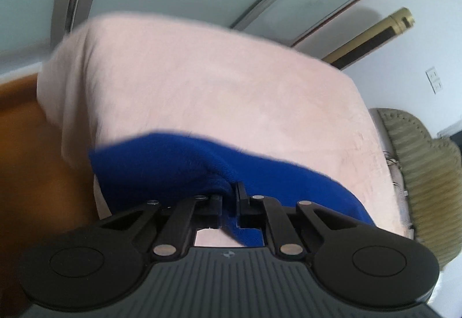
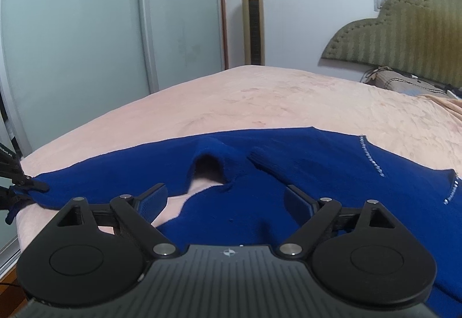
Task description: Fold small clothes
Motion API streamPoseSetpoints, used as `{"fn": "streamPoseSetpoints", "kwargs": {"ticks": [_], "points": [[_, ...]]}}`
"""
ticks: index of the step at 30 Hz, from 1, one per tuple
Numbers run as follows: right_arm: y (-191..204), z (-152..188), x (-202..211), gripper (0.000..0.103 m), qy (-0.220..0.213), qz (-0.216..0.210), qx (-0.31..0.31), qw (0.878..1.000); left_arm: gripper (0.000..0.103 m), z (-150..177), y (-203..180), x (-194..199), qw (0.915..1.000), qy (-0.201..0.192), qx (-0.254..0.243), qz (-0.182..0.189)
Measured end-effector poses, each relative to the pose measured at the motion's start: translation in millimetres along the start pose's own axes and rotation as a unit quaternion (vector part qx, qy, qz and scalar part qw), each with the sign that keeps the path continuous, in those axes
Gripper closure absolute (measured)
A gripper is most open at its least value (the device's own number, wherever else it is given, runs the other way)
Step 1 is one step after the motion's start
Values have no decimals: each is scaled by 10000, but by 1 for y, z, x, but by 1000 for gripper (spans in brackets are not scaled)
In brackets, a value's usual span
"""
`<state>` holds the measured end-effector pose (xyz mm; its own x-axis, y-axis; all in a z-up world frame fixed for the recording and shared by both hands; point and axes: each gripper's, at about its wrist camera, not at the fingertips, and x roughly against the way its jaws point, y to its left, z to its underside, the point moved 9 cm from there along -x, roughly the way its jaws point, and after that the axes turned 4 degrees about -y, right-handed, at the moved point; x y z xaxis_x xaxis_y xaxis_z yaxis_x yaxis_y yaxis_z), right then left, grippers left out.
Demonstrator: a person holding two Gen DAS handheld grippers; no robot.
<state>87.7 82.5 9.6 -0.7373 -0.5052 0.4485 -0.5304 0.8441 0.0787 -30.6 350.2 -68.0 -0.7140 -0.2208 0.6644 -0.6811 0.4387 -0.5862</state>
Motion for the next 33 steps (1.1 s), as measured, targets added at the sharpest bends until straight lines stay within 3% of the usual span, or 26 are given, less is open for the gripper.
{"fn": "streamPoseSetpoints", "kwargs": {"ticks": [3,5,9,12,16,19,21,23,27,29,30,31,33], "points": [[-12,1,11,12,-70,108,-127,9998,95,-17,-21,9,9945,-796,-633,-235],[-23,3,20,11,-120,219,-269,9993,95,-33,-38,15,9801,-1527,-1142,-557],[-52,9,39,10,-200,481,-658,9965,95,-66,-81,6,9613,-2121,-1589,-753],[-75,14,54,10,-268,652,-903,9934,95,-91,-130,2,9375,-2669,-2064,-844],[-107,27,74,9,-409,961,-1290,9861,95,-74,-221,4,9093,-2999,-2864,-337],[-131,40,86,9,-477,1182,-1721,9768,95,-14,-290,-1,8935,-2573,-3641,545],[-149,49,95,9,-536,1342,-2016,9687,95,41,-323,-4,8742,-2146,-4220,1083],[-168,58,108,9,-625,1569,-2299,9585,95,106,-345,-6,8452,-1684,-4822,1574],[-201,71,134,9,-806,2079,-2605,9394,95,237,-355,-12,7676,-629,-5931,2348],[-214,78,144,9,-852,2286,-2688,9318,95,292,-340,-18,7200,74,-6450,2560],[-220,81,149,9,-872,2367,-2742,9280,93,319,-329,-17,6873,399,-6747,2661],[-225,84,151,9,-886,2418,-2793,9250,92,338,-318,-13,6603,565,-6970,2738],[-234,88,154,9,-911,2478,-2877,9206,89,358,-296,-4,6158,574,-7332,2827]]}}
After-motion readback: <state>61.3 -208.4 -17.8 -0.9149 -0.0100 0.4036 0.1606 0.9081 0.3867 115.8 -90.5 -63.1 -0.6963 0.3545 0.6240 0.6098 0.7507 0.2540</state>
